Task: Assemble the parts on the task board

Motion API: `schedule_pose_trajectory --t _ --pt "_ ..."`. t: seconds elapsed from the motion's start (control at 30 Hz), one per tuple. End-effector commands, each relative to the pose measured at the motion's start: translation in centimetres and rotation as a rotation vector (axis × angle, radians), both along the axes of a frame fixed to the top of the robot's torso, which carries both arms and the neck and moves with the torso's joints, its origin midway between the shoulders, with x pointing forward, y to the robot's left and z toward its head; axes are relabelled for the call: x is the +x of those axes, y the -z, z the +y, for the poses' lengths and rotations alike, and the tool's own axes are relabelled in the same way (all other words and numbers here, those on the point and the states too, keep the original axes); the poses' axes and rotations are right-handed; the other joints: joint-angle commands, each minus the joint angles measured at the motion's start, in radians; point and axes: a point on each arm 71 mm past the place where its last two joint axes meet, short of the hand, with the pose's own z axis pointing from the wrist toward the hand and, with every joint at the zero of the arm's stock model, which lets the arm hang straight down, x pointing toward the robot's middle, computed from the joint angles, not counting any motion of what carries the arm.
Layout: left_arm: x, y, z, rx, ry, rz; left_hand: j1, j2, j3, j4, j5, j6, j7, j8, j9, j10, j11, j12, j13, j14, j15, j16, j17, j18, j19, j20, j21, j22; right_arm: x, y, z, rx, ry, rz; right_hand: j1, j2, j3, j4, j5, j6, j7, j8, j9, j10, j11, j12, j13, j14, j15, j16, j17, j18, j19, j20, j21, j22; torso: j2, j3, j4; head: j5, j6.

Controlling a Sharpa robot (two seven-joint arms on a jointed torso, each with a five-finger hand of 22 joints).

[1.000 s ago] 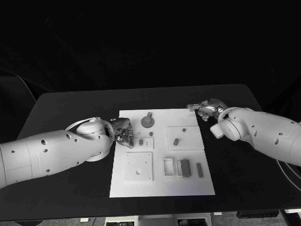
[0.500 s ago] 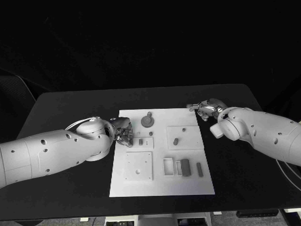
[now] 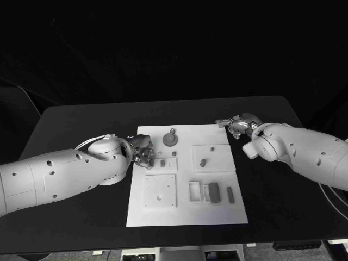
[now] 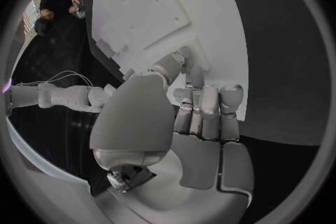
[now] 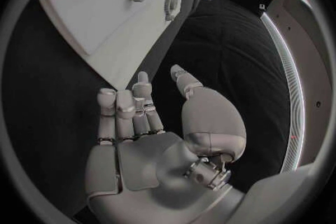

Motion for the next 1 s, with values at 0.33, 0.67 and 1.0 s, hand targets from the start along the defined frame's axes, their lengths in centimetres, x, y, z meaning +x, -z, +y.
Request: schedule_pose_trajectory --t 0.33,0.67,1.0 --pt "-0.39 0.48 -0.15 0.009 0.017 0.036 0.001 0.008 0.013 0.004 0.003 0.008 0.003 0.007 0.002 0.008 0.004 0.002 -0.001 -0.001 -0.004 0.002 -0.002 0.04 0.003 -0.003 -0.004 -0.002 -0.07 0.13 0.24 0.0 -0.023 0.008 -0.008 0.005 -0.006 -0.001 0.0 0.0 0.005 -0.002 -0.001 0.004 0.001 -0.004 -0.001 0.001 -0.006 -0.003 -0.001 0.028 0.003 0.0 0.132 0.001 0.0 0.0001 0.0 0.001 0.002" --pt "-0.4 0.54 -0.01 -0.003 0.005 0.052 -0.022 -0.012 0.015 0.023 -0.002 0.013 0.008 0.008 0.004 0.012 0.005 0.003 -0.001 0.0 -0.002 0.003 -0.003 0.037 0.004 -0.001 -0.002 -0.003 -0.09 0.17 0.28 0.001 -0.025 0.009 -0.008 0.005 -0.006 -0.001 0.0 0.0 0.005 -0.002 -0.001 0.004 0.001 -0.004 -0.001 0.001 -0.006 -0.003 -0.001 0.028 0.003 0.0 0.132 0.001 0.0 0.0006 0.0003 0.003 0.003" --pt "-0.26 0.44 -0.08 -0.016 0.005 0.041 -0.04 -0.021 0.012 0.032 0.0 0.015 0.008 0.008 0.004 0.015 0.005 0.004 0.0 0.001 -0.002 0.003 -0.004 0.036 0.005 0.0 -0.002 -0.003 -0.09 0.21 0.35 0.001 -0.026 0.01 -0.008 0.005 -0.006 -0.001 0.0 -0.001 0.005 -0.002 -0.001 0.004 0.001 -0.004 -0.002 0.0 -0.006 -0.004 -0.001 0.028 0.003 0.0 0.132 0.001 0.0 0.0007 0.0001 0.003 0.005"
